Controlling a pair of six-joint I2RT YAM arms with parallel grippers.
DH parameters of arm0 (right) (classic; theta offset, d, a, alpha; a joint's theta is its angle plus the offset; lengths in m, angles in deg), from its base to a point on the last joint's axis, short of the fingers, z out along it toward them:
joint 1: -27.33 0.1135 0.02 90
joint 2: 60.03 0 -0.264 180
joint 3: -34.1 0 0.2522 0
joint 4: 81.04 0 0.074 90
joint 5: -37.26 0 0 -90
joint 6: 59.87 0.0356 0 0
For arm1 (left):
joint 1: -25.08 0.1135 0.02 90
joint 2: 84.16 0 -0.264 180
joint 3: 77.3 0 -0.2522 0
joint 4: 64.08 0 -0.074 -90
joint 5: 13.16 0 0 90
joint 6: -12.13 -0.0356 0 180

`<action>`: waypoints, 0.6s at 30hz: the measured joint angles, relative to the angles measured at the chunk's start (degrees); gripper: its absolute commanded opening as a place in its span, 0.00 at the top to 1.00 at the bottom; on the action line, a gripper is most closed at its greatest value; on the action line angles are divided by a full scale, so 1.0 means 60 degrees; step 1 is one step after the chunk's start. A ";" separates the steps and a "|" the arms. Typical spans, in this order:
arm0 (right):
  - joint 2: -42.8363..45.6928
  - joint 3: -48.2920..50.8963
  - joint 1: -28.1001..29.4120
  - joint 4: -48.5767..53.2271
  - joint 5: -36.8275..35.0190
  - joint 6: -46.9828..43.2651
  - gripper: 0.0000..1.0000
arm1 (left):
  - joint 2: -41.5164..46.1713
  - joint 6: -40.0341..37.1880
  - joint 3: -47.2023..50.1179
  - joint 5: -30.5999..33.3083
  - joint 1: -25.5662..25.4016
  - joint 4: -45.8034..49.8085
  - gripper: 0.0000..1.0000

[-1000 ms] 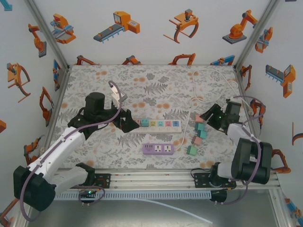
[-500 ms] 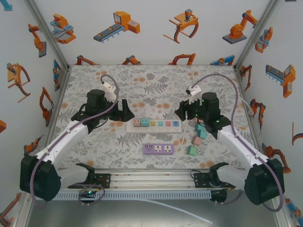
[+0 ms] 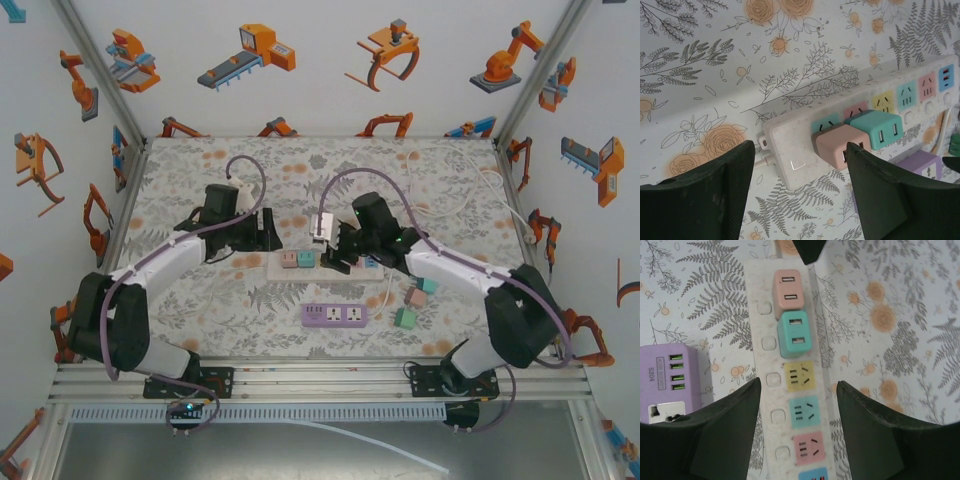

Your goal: Pull the plug off the socket

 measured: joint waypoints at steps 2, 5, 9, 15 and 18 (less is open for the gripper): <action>-0.0401 -0.0109 0.0080 -0.0055 0.0102 -0.0084 0.42 | -0.0219 0.0000 0.0000 -0.0007 0.0000 0.0004 0.36; -0.1031 -0.0291 0.0160 -0.0222 0.0317 -0.0106 0.42 | -0.0514 -0.0004 -0.0007 -0.0015 0.0004 0.0007 0.39; -0.1749 -0.0579 0.0277 -0.0568 0.0521 -0.0073 0.43 | -0.0849 -0.0015 -0.0015 -0.0127 0.0036 0.0015 0.42; -0.2320 -0.0801 0.0310 -0.0827 0.0605 -0.0033 0.48 | -0.1257 -0.0073 -0.0178 -0.0317 0.0036 0.0127 0.51; -0.2506 -0.0874 0.0310 -0.0871 0.0721 -0.0029 0.50 | -0.1472 -0.0113 -0.0266 -0.0459 0.0036 0.0288 0.52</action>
